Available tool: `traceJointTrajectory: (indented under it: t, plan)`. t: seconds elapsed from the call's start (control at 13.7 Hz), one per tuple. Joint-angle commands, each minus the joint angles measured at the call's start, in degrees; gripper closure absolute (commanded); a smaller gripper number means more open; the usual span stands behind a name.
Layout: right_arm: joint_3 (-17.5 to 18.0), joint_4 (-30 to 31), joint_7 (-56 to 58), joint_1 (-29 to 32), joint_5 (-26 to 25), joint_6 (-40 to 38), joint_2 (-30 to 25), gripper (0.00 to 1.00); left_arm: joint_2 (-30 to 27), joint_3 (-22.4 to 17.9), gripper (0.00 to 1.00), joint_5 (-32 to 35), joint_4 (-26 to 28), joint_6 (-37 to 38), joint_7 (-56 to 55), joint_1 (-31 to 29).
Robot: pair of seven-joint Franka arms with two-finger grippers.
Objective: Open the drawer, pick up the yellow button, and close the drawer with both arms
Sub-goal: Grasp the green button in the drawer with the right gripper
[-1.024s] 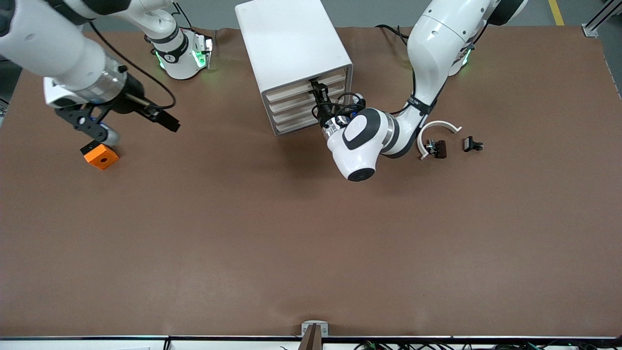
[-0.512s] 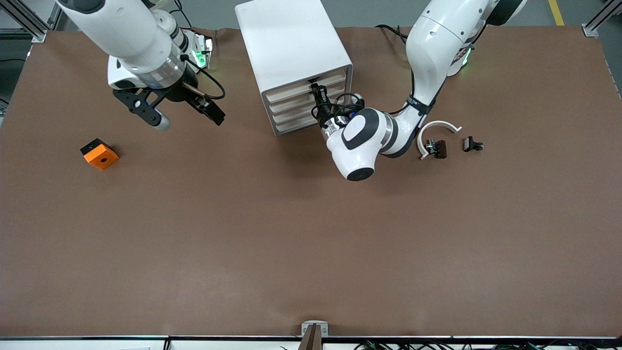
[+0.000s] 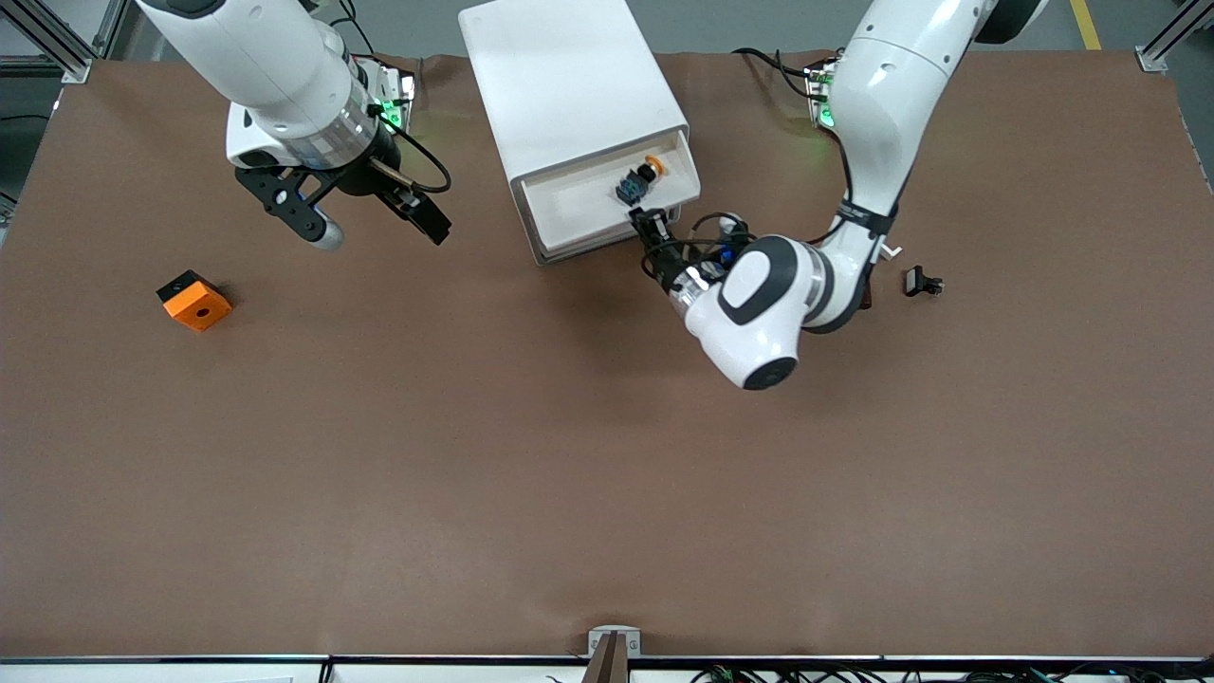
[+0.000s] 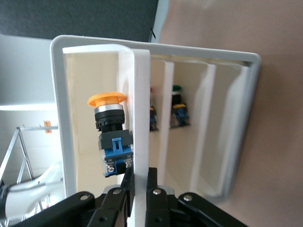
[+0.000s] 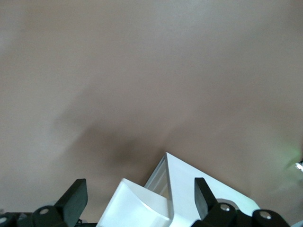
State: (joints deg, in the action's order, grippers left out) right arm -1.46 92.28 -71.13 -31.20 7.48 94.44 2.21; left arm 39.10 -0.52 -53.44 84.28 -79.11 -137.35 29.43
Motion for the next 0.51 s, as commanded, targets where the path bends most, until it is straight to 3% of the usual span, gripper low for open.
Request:
traceJointTrajectory:
  t: [0.0, 0.29, 0.37, 0.44]
  plan:
    - [-0.7, -0.3, -8.4, -5.4, -0.3, 2.8, 0.9, 0.00, -0.2, -0.1, 1.00, -1.0, -2.5, 0.0, -2.6, -2.6]
    - [-0.7, -2.5, -18.5, -12.4, -2.4, 5.8, 4.9, 0.00, -0.1, -0.1, 1.00, -1.0, -4.4, -0.3, -2.0, -5.2]
    - [-0.7, -3.9, -20.8, -13.6, -2.7, 5.8, 6.7, 0.00, -0.1, -0.1, 0.81, -1.1, -4.7, -0.3, -1.9, -6.0]
    - [-0.7, -5.4, -22.5, -14.8, -2.8, 5.8, 8.5, 0.00, -0.1, -0.1, 0.26, -1.6, -4.8, -0.3, -1.7, -6.5]
